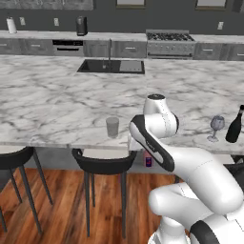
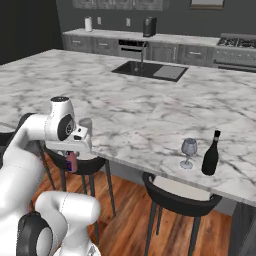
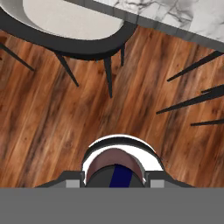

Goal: There is a wine glass and glass cup on the dining counter. Place the wine bottle next to the wine glass and the juice bottle next to the glass cup.

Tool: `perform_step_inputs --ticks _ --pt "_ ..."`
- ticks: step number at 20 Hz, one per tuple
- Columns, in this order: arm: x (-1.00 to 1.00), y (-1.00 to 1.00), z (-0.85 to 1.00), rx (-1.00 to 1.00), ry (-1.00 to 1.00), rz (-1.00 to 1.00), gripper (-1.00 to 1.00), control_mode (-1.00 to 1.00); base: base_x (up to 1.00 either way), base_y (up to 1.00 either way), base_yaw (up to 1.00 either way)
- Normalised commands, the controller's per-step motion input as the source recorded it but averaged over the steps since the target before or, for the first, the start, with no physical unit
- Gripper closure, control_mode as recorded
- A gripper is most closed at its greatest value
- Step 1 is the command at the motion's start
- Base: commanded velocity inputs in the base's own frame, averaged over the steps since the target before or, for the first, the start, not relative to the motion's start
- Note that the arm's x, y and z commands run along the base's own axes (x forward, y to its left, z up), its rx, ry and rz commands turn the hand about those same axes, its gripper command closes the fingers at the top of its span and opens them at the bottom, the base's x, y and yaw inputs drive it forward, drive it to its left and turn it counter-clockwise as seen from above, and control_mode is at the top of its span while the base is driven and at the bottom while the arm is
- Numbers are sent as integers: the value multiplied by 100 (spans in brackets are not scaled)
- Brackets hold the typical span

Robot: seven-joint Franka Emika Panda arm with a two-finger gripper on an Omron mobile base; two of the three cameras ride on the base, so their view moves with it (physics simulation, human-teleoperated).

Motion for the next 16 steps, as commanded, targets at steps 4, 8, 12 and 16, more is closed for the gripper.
perform_step_inputs --ticks 4,8,12,16 --pt "0 0 0 0 0 0 100 100 61 14 -9" --pt "0 0 0 0 0 0 100 100 65 17 -11" --pt "0 0 0 0 0 0 100 100 57 1 -5" --pt "0 0 0 0 0 0 100 100 57 10 -19"
